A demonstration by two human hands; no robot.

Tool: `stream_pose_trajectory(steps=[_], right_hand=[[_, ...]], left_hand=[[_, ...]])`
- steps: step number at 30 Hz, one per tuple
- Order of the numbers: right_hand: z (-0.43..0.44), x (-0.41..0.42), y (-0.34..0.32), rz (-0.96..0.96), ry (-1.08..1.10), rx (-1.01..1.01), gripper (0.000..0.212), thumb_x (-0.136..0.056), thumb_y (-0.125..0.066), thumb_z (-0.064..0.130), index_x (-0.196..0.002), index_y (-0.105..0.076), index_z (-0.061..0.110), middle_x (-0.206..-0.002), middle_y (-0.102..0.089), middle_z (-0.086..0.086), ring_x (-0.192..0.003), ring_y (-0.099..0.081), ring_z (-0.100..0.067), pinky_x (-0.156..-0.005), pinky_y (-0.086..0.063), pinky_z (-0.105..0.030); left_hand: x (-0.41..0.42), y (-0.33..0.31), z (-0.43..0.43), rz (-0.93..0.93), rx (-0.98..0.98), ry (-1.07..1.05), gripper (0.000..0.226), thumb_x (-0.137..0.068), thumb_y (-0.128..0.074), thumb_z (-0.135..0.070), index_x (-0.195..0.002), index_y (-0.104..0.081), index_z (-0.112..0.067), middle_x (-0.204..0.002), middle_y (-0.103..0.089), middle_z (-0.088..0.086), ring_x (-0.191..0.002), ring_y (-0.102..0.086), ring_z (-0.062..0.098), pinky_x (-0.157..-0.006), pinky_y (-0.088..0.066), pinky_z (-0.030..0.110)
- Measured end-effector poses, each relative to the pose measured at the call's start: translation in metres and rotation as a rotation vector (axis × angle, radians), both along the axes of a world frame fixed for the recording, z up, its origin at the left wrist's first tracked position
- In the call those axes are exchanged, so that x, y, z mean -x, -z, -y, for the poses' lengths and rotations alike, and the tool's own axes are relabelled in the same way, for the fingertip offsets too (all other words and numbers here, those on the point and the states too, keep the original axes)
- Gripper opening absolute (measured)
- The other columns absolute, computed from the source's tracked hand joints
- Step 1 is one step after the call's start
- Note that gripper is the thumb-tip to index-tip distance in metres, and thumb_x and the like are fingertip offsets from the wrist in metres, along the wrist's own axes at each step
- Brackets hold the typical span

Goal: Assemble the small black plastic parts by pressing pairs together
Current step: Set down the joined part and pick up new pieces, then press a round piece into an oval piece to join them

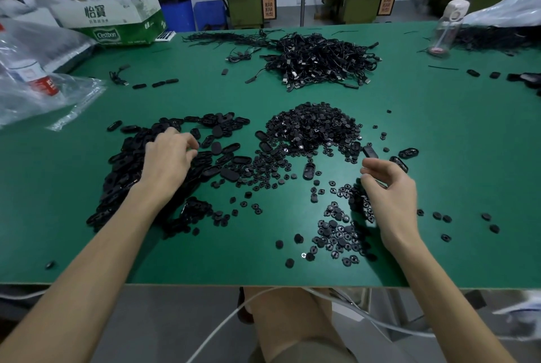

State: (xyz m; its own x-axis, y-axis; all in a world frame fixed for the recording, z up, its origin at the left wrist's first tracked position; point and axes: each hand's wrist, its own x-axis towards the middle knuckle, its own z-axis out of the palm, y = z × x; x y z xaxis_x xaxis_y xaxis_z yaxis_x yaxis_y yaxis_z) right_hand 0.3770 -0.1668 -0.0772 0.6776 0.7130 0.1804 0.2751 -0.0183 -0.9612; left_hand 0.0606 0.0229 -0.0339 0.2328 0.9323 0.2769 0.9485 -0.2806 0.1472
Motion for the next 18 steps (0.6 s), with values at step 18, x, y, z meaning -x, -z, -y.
stream_pose_trajectory(steps=[18], right_hand=[[-0.004,0.009,0.0,0.587,-0.182,0.298,0.019,-0.093,-0.074,0.035,-0.111,-0.076,0.029,-0.107,-0.054,0.011,-0.108,-0.029,-0.01,-0.089,-0.021,-0.026]], left_hand=[[-0.033,0.011,0.027,0.377,-0.067,0.129,0.019,-0.108,-0.052,-0.02,-0.112,-0.064,-0.006,-0.098,-0.068,0.006,-0.081,-0.065,0.022,-0.074,-0.055,0.034]])
